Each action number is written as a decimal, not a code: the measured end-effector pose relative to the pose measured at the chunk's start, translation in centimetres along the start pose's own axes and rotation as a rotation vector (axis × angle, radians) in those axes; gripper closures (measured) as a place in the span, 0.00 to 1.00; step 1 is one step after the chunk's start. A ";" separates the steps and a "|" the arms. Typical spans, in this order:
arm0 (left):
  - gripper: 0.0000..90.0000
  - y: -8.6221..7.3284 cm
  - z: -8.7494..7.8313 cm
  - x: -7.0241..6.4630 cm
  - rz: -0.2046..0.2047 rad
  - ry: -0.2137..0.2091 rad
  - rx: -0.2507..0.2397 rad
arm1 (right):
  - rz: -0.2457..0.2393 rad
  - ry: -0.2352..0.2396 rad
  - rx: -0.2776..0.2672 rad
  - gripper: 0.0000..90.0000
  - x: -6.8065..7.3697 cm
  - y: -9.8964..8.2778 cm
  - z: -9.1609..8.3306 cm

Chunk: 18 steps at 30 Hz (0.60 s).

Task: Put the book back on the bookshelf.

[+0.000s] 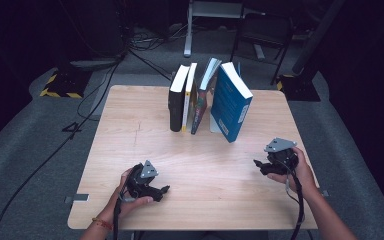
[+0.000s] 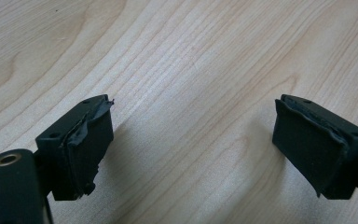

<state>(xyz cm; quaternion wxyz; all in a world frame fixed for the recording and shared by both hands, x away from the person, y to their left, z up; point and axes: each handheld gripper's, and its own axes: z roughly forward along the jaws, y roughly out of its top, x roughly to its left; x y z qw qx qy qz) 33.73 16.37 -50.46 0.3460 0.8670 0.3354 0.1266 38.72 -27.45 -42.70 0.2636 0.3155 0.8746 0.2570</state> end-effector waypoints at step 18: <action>0.13 0.0 0.0 0.0 -0.001 -0.001 0.001 | 0.026 0.036 -0.019 0.29 -0.1 -5.5 -0.8</action>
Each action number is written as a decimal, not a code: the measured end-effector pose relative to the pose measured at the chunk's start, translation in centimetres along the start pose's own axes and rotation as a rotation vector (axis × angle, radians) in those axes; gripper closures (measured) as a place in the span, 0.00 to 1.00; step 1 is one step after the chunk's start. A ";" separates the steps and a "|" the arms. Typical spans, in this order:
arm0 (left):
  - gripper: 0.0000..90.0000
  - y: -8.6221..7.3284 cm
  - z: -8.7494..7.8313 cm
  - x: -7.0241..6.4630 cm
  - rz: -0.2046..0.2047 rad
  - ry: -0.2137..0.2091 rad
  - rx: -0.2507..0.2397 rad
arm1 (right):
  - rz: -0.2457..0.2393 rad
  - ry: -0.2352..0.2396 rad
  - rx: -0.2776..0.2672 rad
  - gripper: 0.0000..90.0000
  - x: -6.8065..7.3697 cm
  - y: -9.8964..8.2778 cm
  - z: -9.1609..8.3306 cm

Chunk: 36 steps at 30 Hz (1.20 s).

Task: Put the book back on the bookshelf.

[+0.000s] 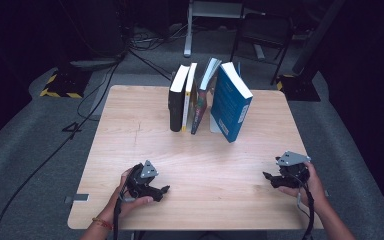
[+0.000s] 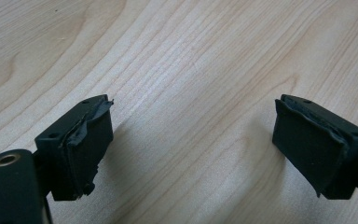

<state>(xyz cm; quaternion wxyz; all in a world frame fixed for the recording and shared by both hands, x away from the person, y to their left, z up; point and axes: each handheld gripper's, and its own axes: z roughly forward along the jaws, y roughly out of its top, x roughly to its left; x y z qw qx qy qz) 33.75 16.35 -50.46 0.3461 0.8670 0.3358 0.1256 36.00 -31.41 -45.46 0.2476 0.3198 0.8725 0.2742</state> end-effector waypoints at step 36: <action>0.14 -0.1 -0.1 -0.1 -0.003 0.005 -0.001 | 0.288 0.071 -0.102 0.26 -2.6 -11.6 -2.4</action>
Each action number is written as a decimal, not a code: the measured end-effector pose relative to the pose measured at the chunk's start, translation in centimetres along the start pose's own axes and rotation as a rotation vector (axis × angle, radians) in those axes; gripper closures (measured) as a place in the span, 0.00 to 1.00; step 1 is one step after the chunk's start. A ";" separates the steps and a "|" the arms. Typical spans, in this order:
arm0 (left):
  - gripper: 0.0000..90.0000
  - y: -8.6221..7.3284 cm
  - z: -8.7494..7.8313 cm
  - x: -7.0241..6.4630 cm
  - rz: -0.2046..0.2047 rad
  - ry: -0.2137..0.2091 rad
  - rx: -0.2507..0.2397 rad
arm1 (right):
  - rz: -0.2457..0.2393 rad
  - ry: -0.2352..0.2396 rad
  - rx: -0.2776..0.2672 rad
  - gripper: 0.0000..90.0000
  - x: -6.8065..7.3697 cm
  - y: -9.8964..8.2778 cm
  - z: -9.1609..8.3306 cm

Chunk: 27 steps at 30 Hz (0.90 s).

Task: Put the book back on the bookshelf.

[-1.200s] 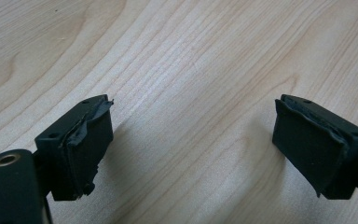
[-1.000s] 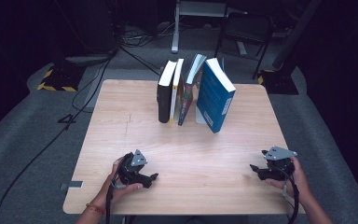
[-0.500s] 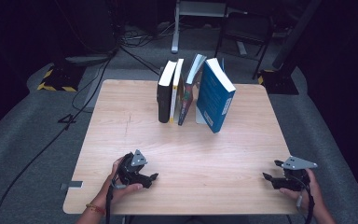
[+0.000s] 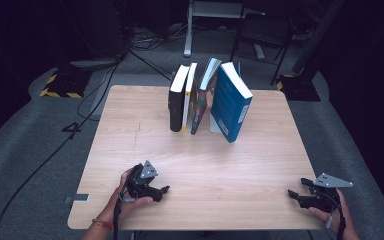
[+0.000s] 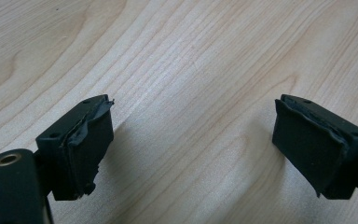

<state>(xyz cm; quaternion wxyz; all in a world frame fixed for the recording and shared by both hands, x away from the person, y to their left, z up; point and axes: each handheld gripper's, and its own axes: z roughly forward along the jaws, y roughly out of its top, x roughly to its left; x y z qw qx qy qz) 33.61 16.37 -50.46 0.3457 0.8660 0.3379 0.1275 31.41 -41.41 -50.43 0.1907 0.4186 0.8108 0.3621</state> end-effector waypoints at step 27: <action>0.13 0.1 0.1 0.2 0.011 -0.014 0.003 | 0.008 -0.012 -0.002 0.26 0.1 -0.1 0.0</action>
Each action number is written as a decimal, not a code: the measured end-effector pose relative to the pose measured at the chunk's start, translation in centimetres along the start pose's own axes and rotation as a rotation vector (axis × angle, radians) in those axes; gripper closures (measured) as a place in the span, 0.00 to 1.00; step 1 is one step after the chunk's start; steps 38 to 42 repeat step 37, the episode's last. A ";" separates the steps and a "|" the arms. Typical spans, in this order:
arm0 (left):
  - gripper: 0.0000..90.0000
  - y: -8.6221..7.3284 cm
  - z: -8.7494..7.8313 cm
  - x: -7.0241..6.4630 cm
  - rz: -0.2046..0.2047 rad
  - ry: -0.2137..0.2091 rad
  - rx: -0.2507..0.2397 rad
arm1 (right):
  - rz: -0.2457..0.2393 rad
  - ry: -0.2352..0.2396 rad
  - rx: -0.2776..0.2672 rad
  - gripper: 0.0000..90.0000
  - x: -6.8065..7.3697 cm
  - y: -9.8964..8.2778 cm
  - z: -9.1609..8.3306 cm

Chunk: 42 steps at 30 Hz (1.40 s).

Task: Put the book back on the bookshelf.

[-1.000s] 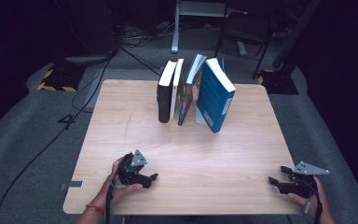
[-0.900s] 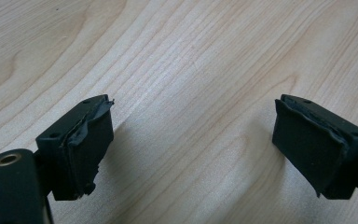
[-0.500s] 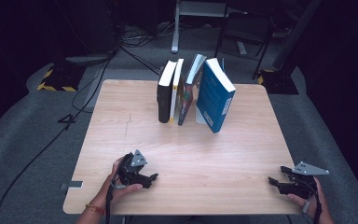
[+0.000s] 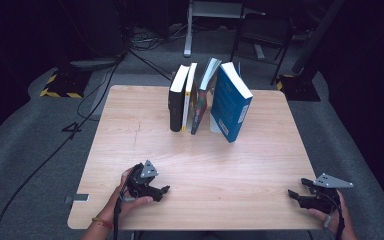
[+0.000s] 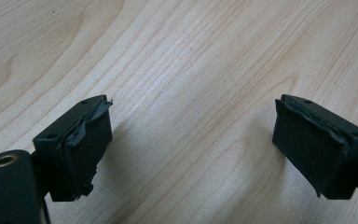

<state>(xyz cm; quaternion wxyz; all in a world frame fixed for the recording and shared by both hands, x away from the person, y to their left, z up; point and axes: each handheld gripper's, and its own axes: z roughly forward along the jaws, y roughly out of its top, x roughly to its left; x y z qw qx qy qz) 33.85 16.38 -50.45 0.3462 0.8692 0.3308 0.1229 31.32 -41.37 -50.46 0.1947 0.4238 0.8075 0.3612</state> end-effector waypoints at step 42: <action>0.13 0.0 0.1 0.0 -0.003 -0.004 -0.001 | 0.013 -0.005 0.000 0.27 -0.2 0.1 0.1</action>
